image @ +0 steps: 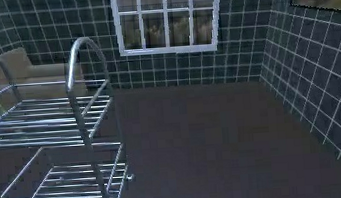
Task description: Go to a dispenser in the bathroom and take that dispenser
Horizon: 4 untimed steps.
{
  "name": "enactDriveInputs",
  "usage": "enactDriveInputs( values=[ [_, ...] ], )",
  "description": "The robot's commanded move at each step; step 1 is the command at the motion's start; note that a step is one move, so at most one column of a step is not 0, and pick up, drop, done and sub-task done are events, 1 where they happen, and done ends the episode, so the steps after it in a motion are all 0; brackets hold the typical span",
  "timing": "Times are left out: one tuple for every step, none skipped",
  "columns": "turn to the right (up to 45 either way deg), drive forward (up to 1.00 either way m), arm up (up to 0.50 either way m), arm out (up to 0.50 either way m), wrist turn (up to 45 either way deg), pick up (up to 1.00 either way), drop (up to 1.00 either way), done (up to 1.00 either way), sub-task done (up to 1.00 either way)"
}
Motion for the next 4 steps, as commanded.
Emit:
enactDriveInputs(
  values=[
    [24.0, 0.00, 0.00, 0.00, 0.0, 0.00, 0.00, 0.00, 0.00],
    [0.0, 0.40, 0.00, 0.00, 0.0, 0.00, 0.00, 0.00, 0.00],
    [18.0, 0.00, 0.00, 0.00, 0.0, 0.00, 0.00, 0.00, 0.00],
    [0.0, 0.30, 0.00, 0.00, 0.0, 0.00, 0.00, 0.00, 0.00]
  ],
)
